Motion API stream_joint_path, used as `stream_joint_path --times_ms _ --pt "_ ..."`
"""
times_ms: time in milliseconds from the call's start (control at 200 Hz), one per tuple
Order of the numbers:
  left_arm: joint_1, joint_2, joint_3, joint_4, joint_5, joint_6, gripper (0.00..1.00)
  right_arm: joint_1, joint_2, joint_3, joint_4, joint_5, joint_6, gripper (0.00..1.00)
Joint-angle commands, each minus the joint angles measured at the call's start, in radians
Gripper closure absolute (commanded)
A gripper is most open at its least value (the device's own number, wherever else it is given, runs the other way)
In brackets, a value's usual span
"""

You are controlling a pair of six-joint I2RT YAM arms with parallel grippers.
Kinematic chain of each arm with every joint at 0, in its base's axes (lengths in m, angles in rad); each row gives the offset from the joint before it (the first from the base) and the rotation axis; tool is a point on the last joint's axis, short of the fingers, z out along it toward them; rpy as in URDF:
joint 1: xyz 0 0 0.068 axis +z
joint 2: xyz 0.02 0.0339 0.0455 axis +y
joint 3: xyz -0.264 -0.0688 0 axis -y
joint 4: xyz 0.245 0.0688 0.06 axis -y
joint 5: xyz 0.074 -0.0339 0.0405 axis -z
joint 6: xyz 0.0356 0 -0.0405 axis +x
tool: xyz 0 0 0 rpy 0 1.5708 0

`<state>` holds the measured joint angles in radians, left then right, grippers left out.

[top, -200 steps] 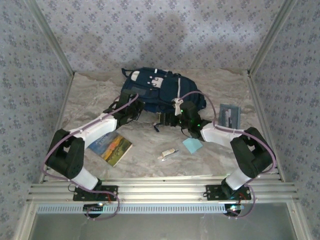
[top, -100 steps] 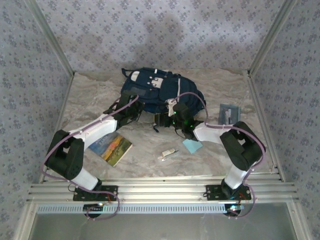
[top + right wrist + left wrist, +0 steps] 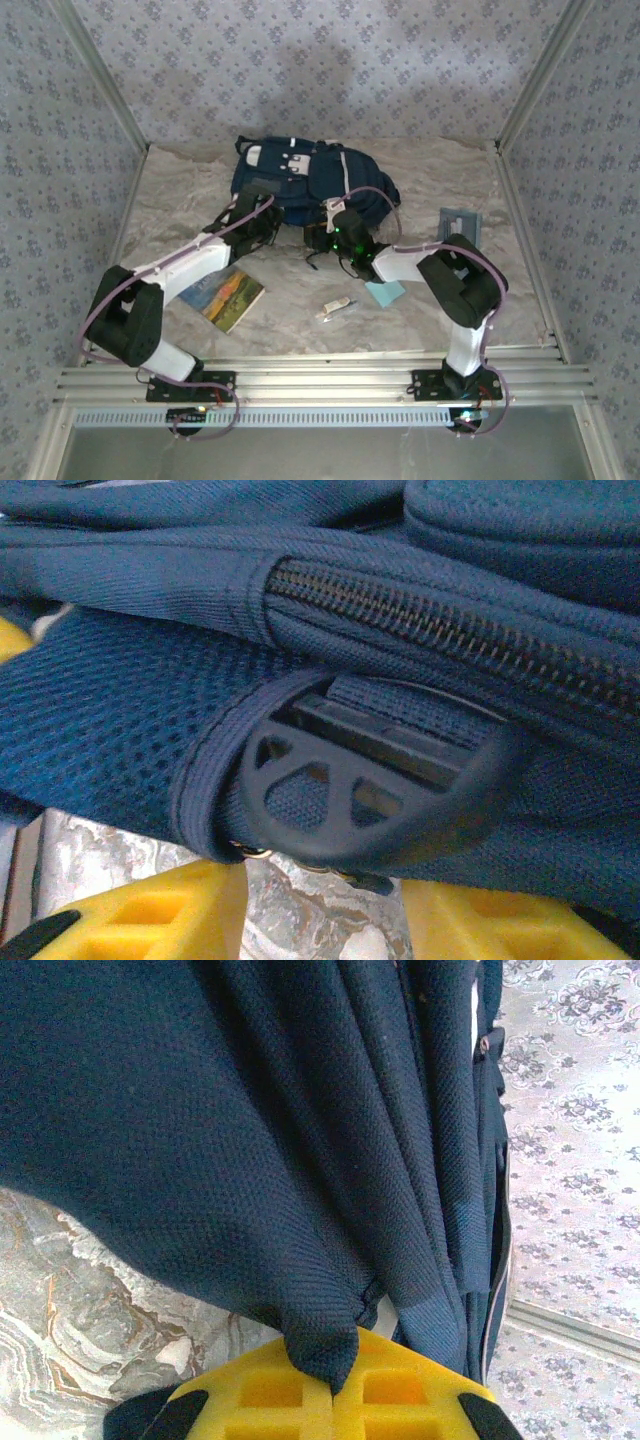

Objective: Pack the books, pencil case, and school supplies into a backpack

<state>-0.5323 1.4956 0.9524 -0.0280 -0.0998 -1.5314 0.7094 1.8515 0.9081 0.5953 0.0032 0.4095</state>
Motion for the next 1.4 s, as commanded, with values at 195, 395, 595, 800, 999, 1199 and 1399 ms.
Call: stream_joint_path --times_ms 195,395,595,800,999,1199,1399 --pt "-0.022 -0.090 0.014 0.011 0.024 -0.080 1.00 -0.010 0.050 0.050 0.018 0.095 -0.032 0.83" --pt "-0.011 -0.080 0.010 -0.001 -0.001 -0.070 1.00 -0.039 0.003 0.010 0.010 0.051 -0.045 1.00" --pt "0.040 -0.075 -0.005 -0.051 -0.037 -0.009 1.00 -0.078 -0.084 -0.047 -0.105 -0.005 -0.145 1.00" --pt "0.082 -0.094 -0.041 -0.080 -0.042 0.026 1.00 -0.159 -0.164 -0.096 -0.225 -0.064 -0.223 1.00" --pt "0.119 -0.120 -0.042 -0.127 0.008 0.136 1.00 -0.257 -0.195 -0.076 -0.349 -0.105 -0.314 1.00" --pt "0.185 -0.155 -0.100 -0.142 0.069 0.260 1.00 -0.354 -0.160 0.011 -0.497 -0.170 -0.409 1.00" --pt "0.267 -0.130 -0.148 -0.101 0.093 0.364 1.00 -0.366 -0.140 0.084 -0.593 -0.225 -0.438 1.00"
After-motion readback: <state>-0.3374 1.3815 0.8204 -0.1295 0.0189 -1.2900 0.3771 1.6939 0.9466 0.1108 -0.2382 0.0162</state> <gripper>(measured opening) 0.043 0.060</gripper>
